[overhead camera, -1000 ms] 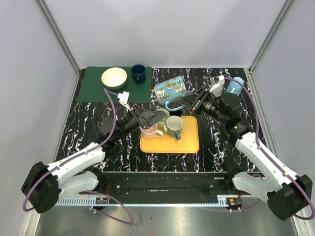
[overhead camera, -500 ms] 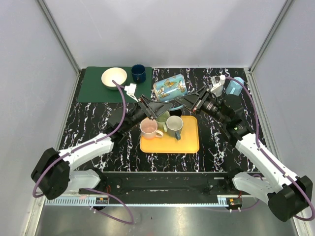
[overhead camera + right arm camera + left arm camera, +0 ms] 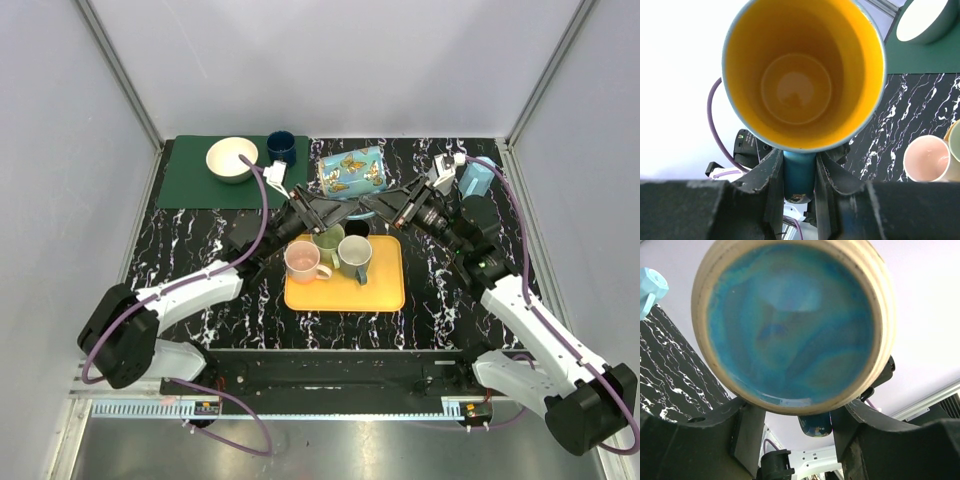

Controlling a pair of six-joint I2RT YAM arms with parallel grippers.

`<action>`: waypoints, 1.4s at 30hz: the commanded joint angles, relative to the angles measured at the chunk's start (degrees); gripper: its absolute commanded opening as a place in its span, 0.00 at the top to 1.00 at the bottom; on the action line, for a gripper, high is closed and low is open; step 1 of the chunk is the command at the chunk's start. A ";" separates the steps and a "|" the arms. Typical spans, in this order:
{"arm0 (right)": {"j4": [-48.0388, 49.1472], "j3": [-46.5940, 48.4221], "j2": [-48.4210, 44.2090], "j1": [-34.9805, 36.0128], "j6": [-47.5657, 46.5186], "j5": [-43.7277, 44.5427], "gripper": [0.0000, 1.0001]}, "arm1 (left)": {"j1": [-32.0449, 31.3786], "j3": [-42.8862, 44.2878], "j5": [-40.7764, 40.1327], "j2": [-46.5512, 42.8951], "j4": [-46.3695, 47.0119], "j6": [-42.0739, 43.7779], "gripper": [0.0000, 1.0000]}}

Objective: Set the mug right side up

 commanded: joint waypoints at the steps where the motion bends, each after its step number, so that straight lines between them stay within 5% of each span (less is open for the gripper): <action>1: 5.79 0.07 -1.96 1.16 -0.40 -3.46 1.00 | -0.93 4.70 1.29 0.09 7.20 -0.40 0.46; 7: 5.00 -0.81 -2.04 1.34 -1.11 -3.29 1.00 | -1.55 6.37 1.90 0.35 7.19 -0.14 0.49; 14: 3.51 -0.82 -2.83 1.34 -2.16 -3.55 1.00 | -1.55 6.37 3.05 0.61 7.46 0.13 1.00; 21: -3.41 2.42 -3.71 1.34 -6.72 -4.95 0.99 | -1.46 5.32 3.40 -0.61 8.08 1.00 1.00; 22: -4.74 3.13 -3.80 1.34 -8.30 -4.95 0.85 | -1.55 5.05 2.36 -1.14 7.64 1.88 1.00; 25: -7.56 4.90 -4.41 1.34 -9.89 -4.61 0.63 | -1.55 4.52 1.56 -2.81 4.82 5.22 1.00; 32: -9.59 7.09 -3.80 1.34 -10.51 -4.87 0.38 | -1.37 3.38 1.03 -4.57 7.45 7.59 1.00; 35: -12.83 8.41 -4.50 1.34 -11.82 -3.21 0.21 | -0.68 3.38 0.33 -5.98 7.20 8.47 1.00; 36: -16.24 9.89 -4.94 1.34 -12.70 -2.24 0.07 | -0.23 3.47 0.15 -7.11 6.50 8.74 1.00; 42: -32.95 13.68 -10.04 1.25 -20.26 7.94 0.00 | 4.51 7.85 2.17 -8.70 2.54 10.76 1.00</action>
